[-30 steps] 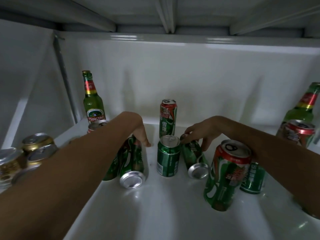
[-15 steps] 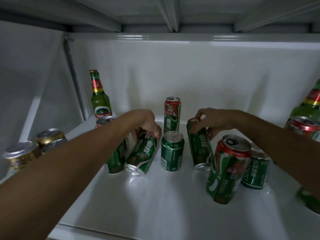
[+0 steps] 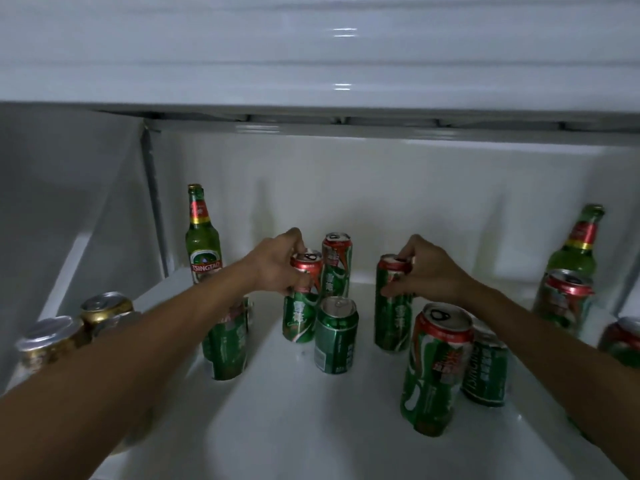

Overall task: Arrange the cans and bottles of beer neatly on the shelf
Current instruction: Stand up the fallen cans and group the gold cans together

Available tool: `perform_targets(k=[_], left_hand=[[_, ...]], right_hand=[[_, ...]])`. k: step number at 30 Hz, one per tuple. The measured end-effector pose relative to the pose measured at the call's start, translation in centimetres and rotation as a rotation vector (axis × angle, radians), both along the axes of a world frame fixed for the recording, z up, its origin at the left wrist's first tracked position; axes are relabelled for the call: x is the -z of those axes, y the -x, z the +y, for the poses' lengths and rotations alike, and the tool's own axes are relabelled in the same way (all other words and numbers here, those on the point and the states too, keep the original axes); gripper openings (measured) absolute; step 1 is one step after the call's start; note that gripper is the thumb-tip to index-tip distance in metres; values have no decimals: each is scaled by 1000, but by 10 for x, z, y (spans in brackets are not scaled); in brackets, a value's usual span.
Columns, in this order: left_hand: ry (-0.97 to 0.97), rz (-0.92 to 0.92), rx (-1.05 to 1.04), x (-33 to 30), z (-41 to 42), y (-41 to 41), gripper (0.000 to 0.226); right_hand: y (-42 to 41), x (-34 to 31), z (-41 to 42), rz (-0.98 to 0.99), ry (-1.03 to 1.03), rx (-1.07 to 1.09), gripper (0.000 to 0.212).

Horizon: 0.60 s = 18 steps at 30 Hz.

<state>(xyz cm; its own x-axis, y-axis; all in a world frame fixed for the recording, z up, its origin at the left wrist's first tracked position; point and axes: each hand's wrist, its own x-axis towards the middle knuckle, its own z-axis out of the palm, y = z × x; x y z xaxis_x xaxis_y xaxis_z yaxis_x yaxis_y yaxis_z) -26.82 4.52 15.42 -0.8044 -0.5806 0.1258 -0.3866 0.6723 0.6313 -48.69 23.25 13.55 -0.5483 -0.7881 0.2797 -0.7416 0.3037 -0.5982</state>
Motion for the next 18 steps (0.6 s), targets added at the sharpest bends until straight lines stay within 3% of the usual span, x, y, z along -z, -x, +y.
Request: perform_targets(k=[5, 12, 15, 18], left_hand=[[-10, -77, -35, -2, -4, 2, 56], [251, -315, 33, -14, -12, 3, 57], [266, -374, 95, -28, -16, -5, 61], [332, -305, 123, -49, -28, -30, 58]], right_hand=[[-1, -1, 12, 25, -55, -48, 66], [-1, -8, 20, 4, -130, -85, 60], [-4, -15, 18, 107, -215, -66, 55], [-13, -38, 34, 283, -262, -18, 48]])
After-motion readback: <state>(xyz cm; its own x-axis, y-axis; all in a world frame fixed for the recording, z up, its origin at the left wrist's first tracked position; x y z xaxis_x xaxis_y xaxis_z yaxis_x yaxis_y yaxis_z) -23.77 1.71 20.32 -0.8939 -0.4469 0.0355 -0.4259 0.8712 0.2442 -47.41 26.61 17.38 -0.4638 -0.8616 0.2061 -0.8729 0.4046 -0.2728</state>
